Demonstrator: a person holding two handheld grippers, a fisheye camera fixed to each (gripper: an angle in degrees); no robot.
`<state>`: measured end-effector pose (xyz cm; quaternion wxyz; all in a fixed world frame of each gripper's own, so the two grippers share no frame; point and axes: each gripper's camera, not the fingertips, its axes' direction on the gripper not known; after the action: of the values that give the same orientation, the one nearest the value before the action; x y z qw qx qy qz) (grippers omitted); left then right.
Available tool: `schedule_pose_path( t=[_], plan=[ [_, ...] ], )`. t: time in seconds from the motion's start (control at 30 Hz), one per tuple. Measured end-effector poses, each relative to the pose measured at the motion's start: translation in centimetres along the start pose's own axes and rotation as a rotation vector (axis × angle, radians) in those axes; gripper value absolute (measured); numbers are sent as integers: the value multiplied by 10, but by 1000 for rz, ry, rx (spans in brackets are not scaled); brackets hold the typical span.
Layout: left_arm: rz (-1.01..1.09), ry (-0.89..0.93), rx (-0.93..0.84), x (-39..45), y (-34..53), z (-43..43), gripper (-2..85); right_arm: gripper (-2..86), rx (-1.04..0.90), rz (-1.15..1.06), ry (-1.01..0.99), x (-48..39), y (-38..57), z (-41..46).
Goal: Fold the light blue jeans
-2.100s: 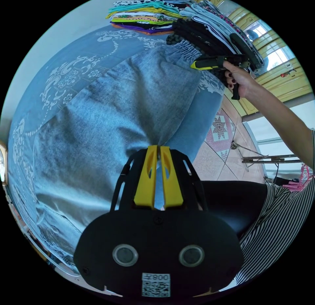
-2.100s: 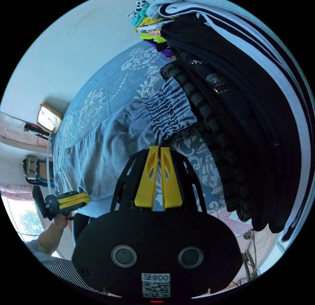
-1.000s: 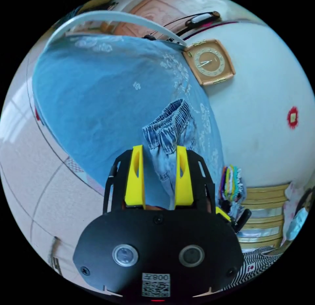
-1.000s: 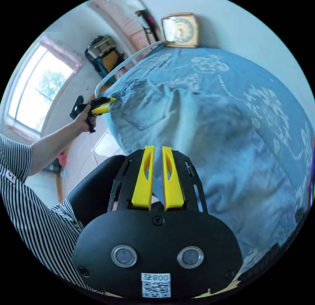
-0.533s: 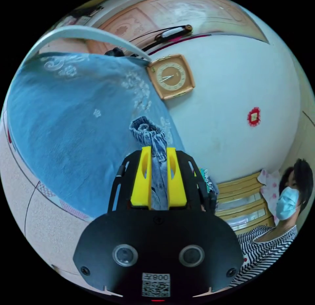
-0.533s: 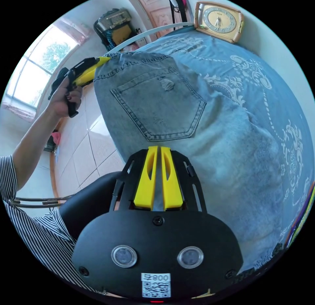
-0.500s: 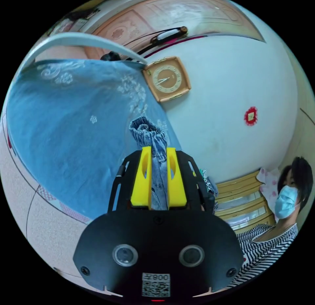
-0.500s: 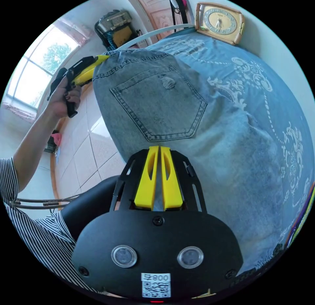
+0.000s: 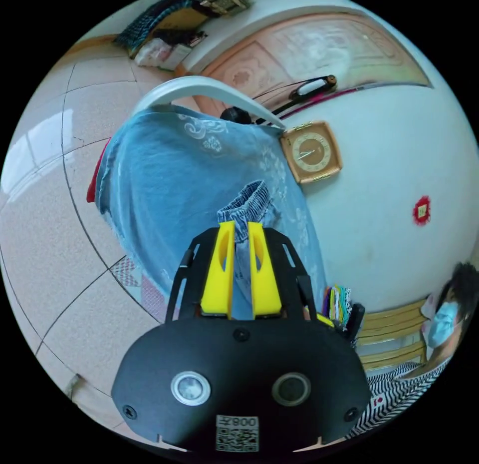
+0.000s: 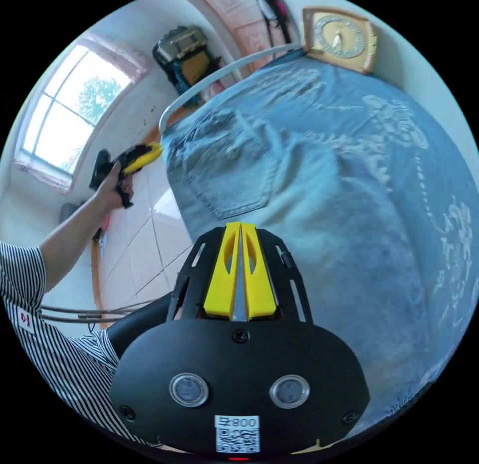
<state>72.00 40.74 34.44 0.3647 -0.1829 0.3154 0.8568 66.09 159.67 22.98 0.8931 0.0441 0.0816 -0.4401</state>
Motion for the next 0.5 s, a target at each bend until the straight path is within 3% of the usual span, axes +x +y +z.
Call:
schedule_pose_path(
  t=[0.17, 0.4, 0.5],
  plan=[
    [229, 39, -106, 56, 4, 50, 69, 38, 177, 142, 126, 84, -21, -62],
    [609, 143, -389, 172, 20, 201, 84, 62, 33, 136, 197, 131, -61, -37],
    [719, 140, -497, 205, 36, 266, 88, 33, 16, 119, 191, 131, -58, -26]
  ],
)
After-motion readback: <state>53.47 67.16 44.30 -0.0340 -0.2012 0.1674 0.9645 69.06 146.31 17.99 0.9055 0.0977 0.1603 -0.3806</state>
